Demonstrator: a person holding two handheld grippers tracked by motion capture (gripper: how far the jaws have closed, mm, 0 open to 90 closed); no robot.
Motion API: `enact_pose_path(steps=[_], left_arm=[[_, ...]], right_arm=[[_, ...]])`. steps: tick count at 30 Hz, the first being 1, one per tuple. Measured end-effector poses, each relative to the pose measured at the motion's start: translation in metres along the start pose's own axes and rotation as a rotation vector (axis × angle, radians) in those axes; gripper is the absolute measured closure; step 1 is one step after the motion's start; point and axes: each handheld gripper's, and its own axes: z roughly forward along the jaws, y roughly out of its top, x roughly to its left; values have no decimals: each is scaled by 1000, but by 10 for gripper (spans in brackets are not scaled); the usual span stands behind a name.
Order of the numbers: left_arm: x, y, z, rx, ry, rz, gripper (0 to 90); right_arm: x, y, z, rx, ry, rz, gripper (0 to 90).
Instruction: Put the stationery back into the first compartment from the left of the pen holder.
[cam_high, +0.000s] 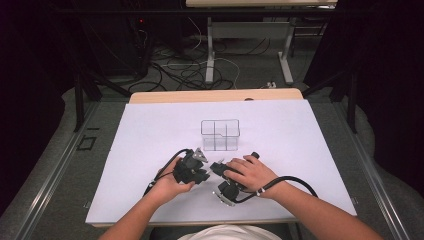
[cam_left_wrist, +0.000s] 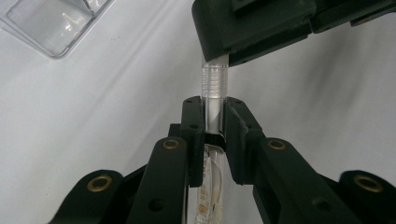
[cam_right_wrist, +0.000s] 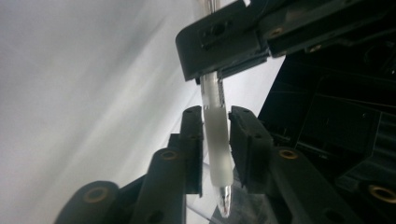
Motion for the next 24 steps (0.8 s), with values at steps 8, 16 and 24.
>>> enact_pose_path(steps=[8,16,24], left_arm=[[6,-2,-2,-8,5,-63,792],[15,-8,-7,-44,40,-121,791],[21,-8,-11,-43,34,-121,791]], right_arm=[[0,-6,-1,9,-17,45,615],[-2,-15,-3,14,-24,151,528],[5,-30,-14,80,-41,309,435]])
